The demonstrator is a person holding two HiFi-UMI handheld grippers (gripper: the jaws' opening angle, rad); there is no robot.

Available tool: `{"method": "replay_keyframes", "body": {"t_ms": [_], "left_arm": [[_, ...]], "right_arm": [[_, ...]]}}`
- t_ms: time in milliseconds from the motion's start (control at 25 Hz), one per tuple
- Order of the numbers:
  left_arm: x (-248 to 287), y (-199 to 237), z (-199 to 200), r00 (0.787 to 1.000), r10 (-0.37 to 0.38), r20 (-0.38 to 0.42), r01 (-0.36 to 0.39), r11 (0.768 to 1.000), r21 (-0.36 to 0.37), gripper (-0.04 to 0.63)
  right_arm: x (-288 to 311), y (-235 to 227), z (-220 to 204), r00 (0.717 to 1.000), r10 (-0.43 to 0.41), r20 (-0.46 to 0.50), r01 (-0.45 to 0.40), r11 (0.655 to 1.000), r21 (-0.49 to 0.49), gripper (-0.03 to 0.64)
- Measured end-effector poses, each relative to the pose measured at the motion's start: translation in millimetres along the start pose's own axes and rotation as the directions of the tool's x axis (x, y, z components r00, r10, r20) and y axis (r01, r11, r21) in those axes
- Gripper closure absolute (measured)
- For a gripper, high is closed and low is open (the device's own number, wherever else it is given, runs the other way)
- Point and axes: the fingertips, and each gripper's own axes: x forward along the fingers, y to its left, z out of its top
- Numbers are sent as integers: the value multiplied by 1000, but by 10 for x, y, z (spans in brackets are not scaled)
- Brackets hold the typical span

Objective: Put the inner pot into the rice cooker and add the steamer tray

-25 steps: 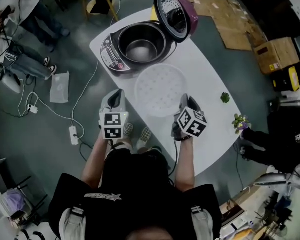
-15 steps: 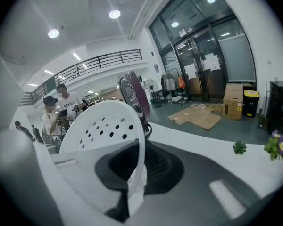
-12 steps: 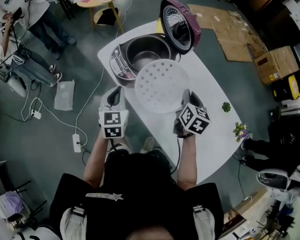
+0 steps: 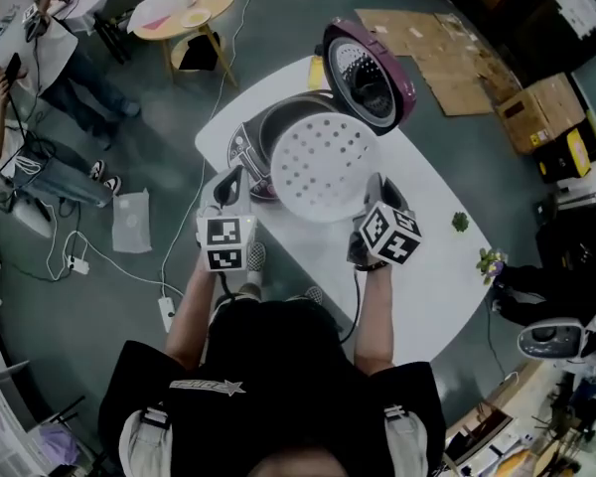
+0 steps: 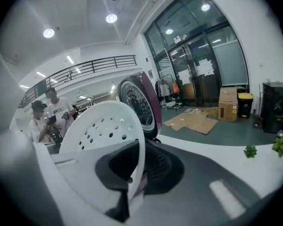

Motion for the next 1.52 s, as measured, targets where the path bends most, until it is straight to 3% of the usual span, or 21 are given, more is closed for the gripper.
{"method": "replay_keyframes", "body": {"t_ms": [440,800,1520], "left_arm": [[664,536,97,995,-103,2,103,994,32,584],[1058,735,-25,983,-179,-38,181,983,43,584],[1588,938,-384,966,-226,-121,229,973,12,584]], "right_arm": [[533,303,70,995,-98,2,97,994,44,595],[814,325,-72,982,-184,-39,186,980,73,595],[1279,137,-585,926,-298,-233,317,947,50,595]]}}
